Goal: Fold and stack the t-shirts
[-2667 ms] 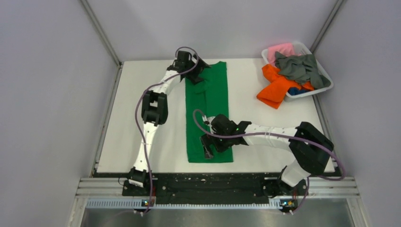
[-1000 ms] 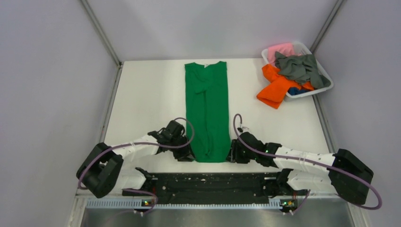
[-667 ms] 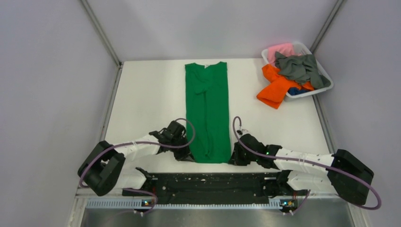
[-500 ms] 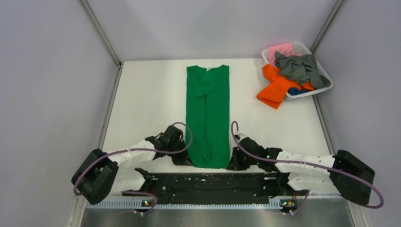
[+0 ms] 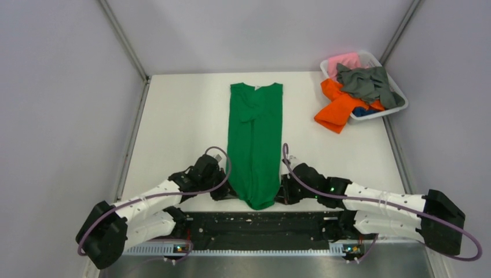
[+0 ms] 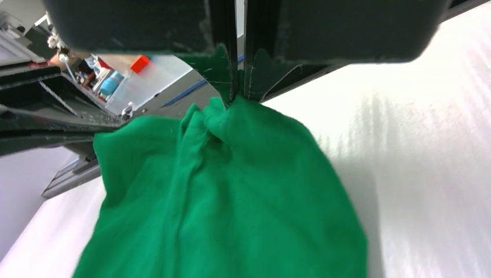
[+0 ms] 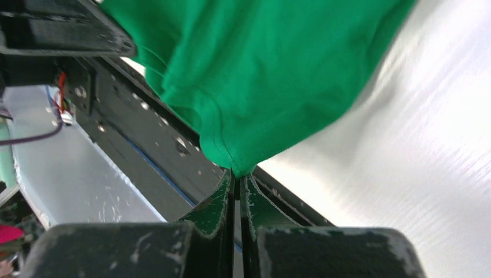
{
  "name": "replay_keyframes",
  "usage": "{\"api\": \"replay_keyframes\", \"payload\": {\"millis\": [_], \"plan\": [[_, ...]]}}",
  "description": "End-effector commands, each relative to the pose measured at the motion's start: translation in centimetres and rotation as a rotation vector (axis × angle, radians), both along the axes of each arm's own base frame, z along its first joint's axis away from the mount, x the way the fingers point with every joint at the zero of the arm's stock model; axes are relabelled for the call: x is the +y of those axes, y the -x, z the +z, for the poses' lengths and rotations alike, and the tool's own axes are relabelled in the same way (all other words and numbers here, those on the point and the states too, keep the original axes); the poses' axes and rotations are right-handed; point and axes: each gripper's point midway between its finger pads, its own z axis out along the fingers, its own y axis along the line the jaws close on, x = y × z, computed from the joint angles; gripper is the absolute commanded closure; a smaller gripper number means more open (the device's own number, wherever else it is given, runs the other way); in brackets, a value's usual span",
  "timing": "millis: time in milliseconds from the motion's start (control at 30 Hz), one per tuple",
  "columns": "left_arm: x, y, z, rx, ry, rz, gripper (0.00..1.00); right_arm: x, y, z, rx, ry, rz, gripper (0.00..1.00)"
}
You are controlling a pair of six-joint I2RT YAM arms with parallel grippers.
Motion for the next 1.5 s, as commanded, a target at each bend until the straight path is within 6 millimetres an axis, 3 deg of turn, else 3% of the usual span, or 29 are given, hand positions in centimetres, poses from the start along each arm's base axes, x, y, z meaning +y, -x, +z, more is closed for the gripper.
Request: {"api": "replay_keyframes", "payload": {"millis": [0,167,267,400,700,1067,1400,1467], "plan": [[-1.6,-4.9,3.6,-0.161,0.001,0.044,1.0,1.9,-4.6,5.0,-0.228,-0.032,-0.051,1.0],[-2.9,-9.9,6.3,-0.272,0.032,0.083,1.0,1.7,-10.2,6.4,-0.315,0.018,-0.155,1.0],[-2.7,-13.5,7.5,-0.325,-0.026,0.108,1.0,1.6,-13.1,7.1,-0.357,0.021,-0.183,1.0],[-1.8,-18.1,7.9,-0.329,-0.087,0.128,1.0,0.8,-17.2,7.6,-0.41,0.06,-0.233,1.0],[-2.2,-25.5,8.4,-0.322,-0.061,0.098,1.0,-0.6,-25.1,9.2,-0.483,0.103,-0.329,1.0],[-0.9,-30.7,8.1,-0.332,-0.15,0.113,1.0,-1.4,-31.5,9.3,-0.534,0.119,-0.341,1.0],[-0.2,-32.9,6.2,-0.29,-0.195,0.114,1.0,-1.5,-34.5,7.6,-0.517,0.143,-0.331,1.0],[0.1,-33.3,5.8,-0.282,-0.201,0.123,0.94,-1.6,-35.1,7.3,-0.516,0.14,-0.335,1.0]]}}
